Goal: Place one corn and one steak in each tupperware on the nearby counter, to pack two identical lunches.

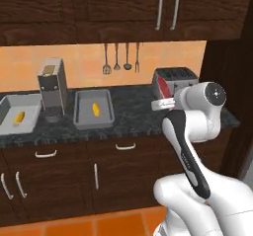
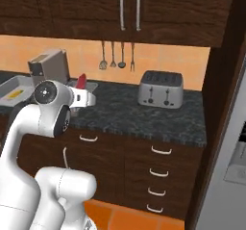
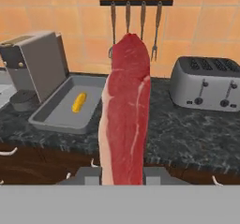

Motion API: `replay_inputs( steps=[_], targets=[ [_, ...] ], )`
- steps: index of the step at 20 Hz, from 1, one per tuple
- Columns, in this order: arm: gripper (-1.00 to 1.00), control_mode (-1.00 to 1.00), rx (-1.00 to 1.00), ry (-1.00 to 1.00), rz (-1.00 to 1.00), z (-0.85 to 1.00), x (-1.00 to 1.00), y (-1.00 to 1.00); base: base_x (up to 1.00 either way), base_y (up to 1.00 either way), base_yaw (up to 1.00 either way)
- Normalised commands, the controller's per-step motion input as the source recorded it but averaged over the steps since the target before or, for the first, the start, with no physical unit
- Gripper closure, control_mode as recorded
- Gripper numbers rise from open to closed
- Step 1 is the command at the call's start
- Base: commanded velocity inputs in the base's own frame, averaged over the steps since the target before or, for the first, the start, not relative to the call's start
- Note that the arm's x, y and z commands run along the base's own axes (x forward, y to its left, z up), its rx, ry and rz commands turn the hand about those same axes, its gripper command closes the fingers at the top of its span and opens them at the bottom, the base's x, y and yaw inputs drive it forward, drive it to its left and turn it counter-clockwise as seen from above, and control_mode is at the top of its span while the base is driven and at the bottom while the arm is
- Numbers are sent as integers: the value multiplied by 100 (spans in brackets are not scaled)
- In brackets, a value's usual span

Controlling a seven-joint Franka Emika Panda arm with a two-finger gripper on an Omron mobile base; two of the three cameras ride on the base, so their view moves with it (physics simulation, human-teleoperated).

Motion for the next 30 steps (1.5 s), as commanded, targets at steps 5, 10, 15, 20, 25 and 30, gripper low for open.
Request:
replay_inputs(
  steps=[5, 10, 15, 20, 25, 30],
  targets=[
    [100, 100, 0, 0, 0, 0, 0, 0, 14, 100, -37],
    [100, 100, 0, 0, 0, 0, 0, 0, 0, 100, 11],
    [100, 100, 0, 0, 0, 0, 0, 0, 18, 100, 35],
    [100, 100, 0, 0, 0, 0, 0, 0, 88, 100, 0],
    [100, 100, 0, 0, 0, 0, 0, 0, 74, 27, -6],
    [100, -100, 0, 19, 0, -40, 6, -4, 10, -10, 0]
  ],
)
